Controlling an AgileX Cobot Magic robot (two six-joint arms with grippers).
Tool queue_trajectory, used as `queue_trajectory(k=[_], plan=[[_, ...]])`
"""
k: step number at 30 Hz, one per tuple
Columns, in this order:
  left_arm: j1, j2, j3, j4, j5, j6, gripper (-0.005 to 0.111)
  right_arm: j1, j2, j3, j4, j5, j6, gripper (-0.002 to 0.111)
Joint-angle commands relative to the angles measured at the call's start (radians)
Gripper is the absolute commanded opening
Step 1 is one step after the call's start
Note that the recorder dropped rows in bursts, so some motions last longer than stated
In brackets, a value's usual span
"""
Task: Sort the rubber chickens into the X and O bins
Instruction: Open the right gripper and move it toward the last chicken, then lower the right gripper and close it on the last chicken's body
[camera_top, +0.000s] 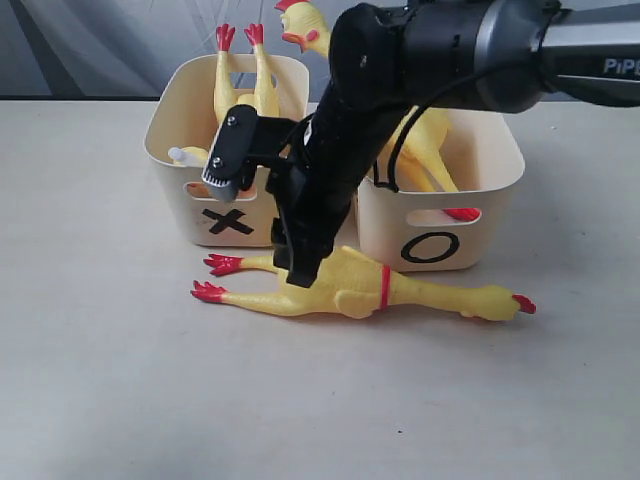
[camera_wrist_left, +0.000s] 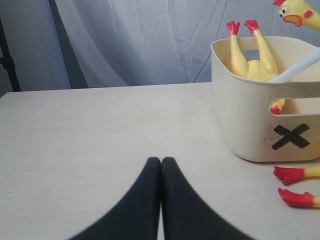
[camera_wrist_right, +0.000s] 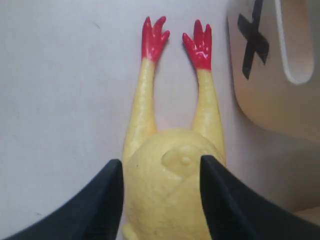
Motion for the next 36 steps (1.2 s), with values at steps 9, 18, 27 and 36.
queue_trajectory(k=[9, 18, 27, 36], plan=[[-0.004, -0.003, -0.001, -0.006, -0.006, -0.006, 0.000, 0.003, 0.060, -0.001, -0.057, -0.073, 0.025, 0.049], [-0.004, -0.003, -0.001, -0.006, -0.006, -0.006, 0.000, 0.003, 0.088, -0.001, -0.105, -0.087, 0.098, 0.061], [-0.004, -0.003, -0.001, -0.006, -0.006, -0.006, 0.000, 0.003, 0.143, -0.001, -0.097, -0.021, 0.126, 0.061], [-0.004, -0.003, -0.001, -0.006, -0.006, -0.006, 0.000, 0.003, 0.137, -0.001, -0.088, 0.008, 0.135, 0.026]])
